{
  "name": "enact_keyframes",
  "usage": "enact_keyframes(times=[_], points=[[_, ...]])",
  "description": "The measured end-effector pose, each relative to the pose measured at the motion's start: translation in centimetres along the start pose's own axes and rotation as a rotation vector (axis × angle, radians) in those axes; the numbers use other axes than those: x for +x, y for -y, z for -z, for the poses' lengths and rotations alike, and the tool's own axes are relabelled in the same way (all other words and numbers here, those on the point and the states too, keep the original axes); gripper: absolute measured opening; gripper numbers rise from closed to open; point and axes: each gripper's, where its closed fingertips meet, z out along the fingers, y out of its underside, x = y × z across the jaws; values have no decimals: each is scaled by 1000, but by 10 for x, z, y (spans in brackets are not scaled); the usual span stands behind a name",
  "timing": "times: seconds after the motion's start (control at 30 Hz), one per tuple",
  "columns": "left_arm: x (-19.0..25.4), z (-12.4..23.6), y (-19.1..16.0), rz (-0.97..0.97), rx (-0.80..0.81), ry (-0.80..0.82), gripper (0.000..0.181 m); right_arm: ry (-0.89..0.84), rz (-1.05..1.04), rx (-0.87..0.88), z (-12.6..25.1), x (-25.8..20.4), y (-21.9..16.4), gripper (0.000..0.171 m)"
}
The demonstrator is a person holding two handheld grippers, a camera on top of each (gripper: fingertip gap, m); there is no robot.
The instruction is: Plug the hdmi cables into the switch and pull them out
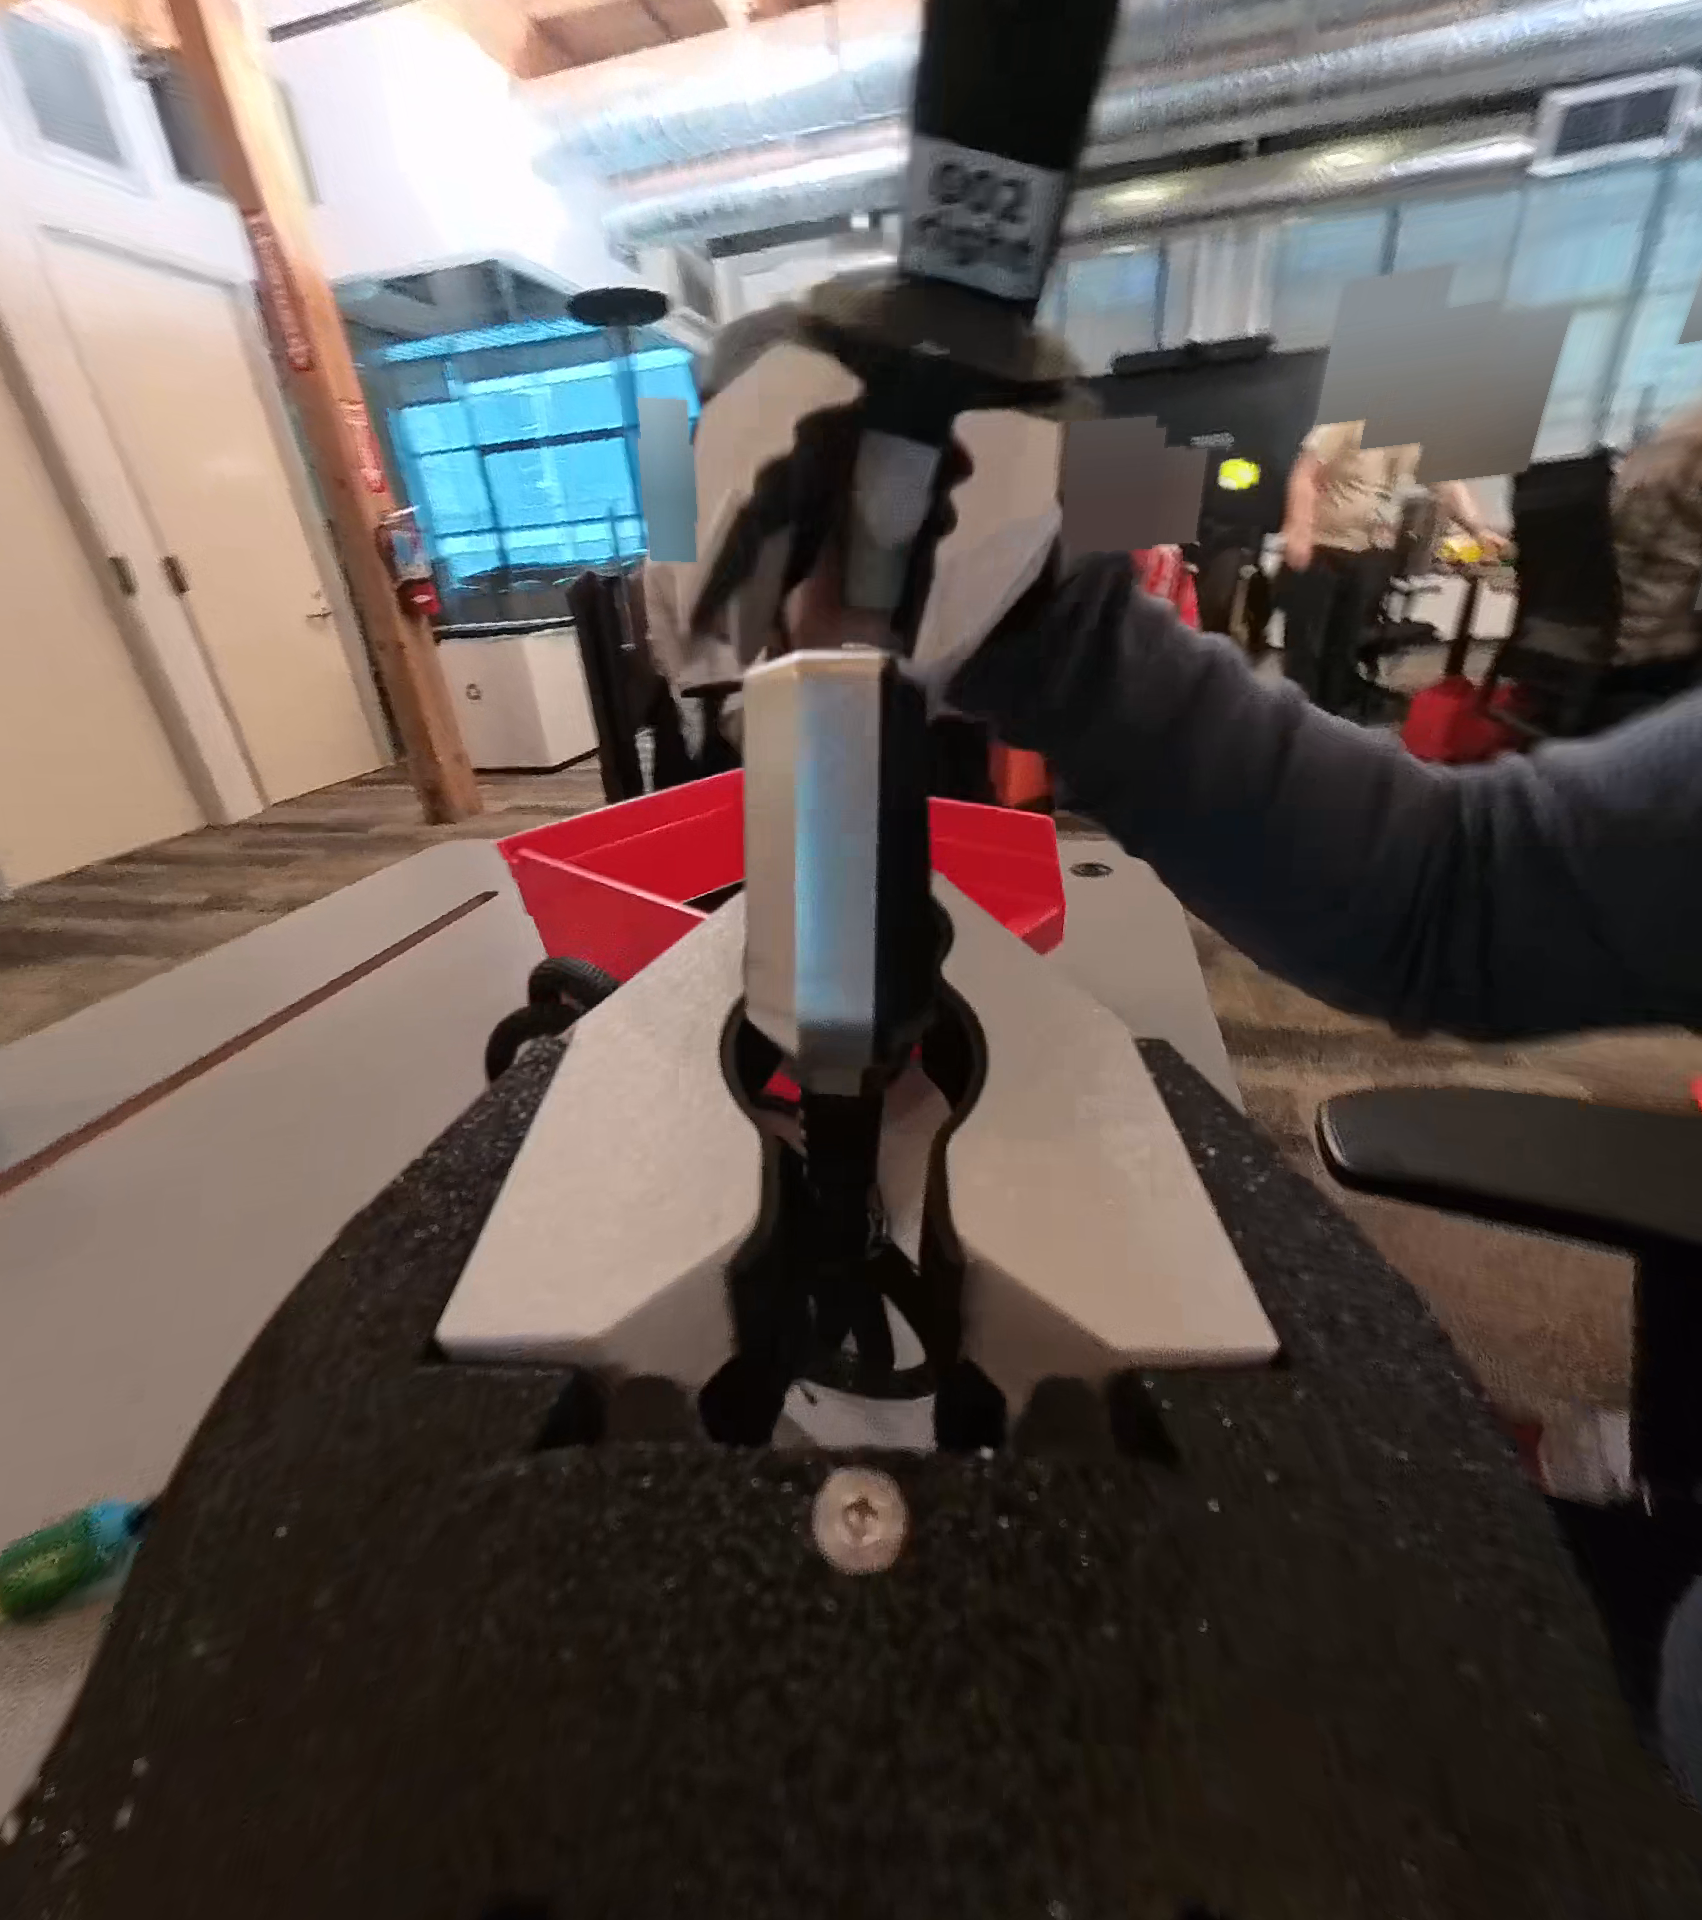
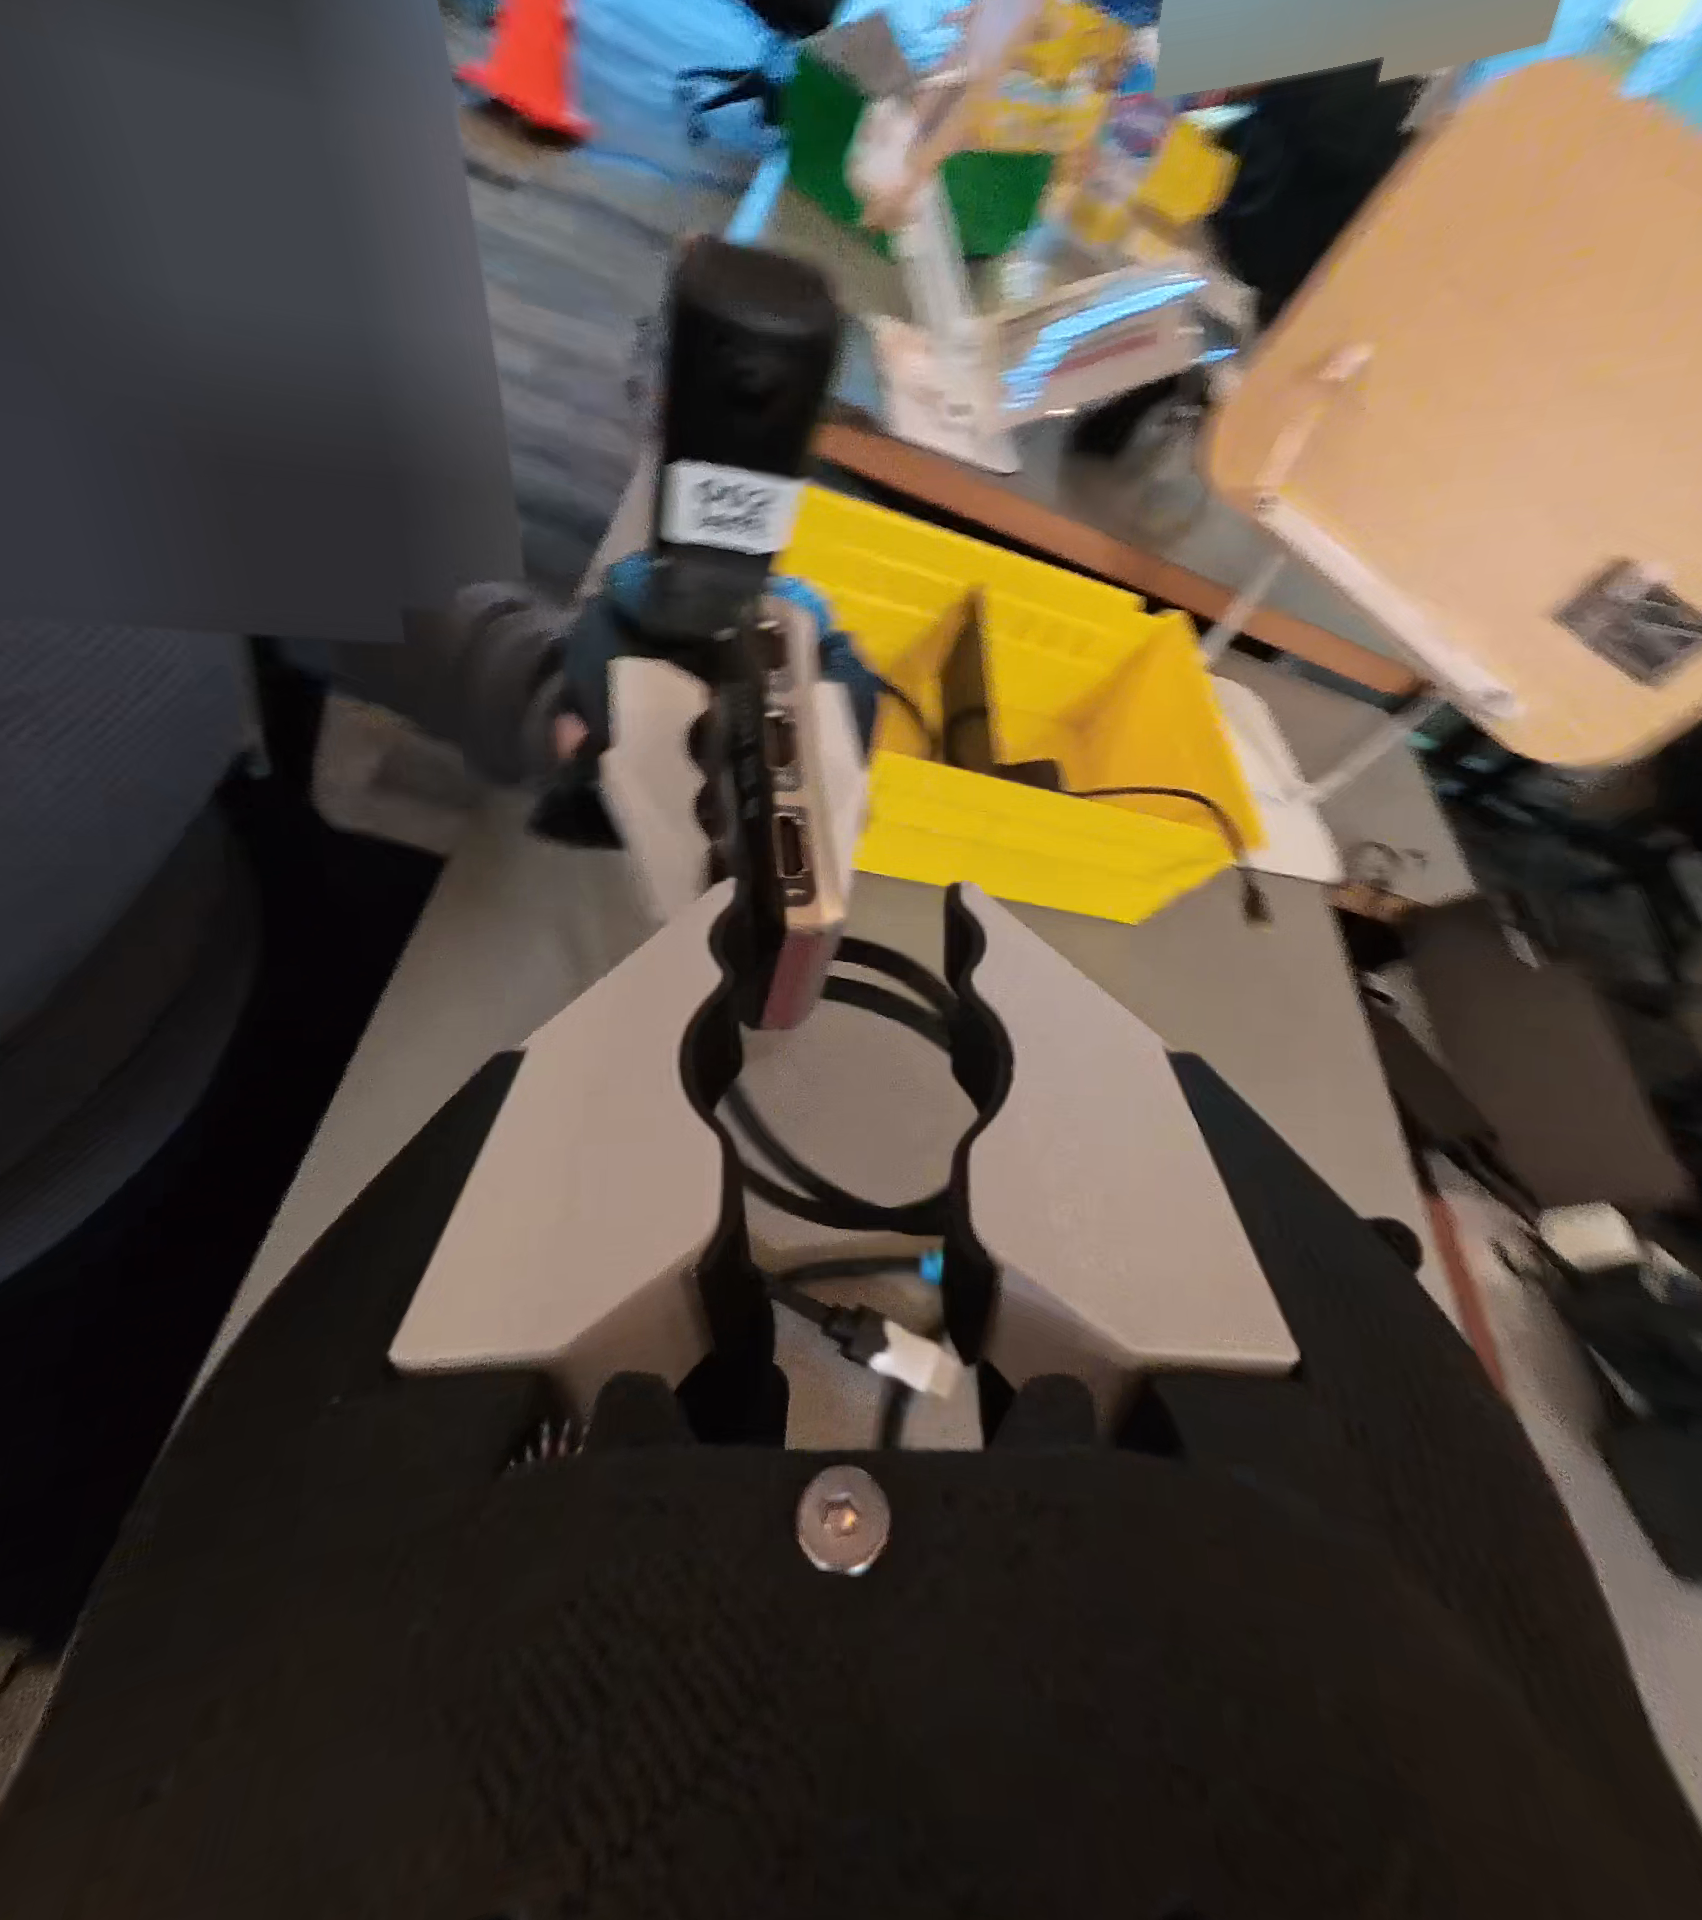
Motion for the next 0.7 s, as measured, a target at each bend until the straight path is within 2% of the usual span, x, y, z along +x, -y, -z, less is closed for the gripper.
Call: enact_keyframes(times=[0.03, 0.07, 0.13, 0.2, 0.3, 0.4, 0.53, 0.7], points=[[-2, -4, -5, 32, 0, 31, 20, -80, -21, 10, 11, 10, -2, 38], [3, -7, -14, 33, -16, 17, 20, -178, -38, 15, 22, 23, -7, 31], [10, -7, -35, -17, -72, 22, 20, -351, -85, -10, 40, 43, -25, 31], [22, -3, -52, -86, -103, -2, 20, -406, -180, -83, 46, 50, -53, 31], [31, 7, -71, -214, -135, -20, 20, -474, -291, -300, 50, 66, -108, 36], [26, 12, -69, -274, -122, -4, 20, -447, -415, -482, 45, 80, -152, 39], [15, 18, -72, -230, -116, 9, 20, -351, -622, -418, 4, 106, -162, 37], [8, 23, -70, -167, -94, 25, 20, -171, -844, -405, -70, 126, -179, 37]])
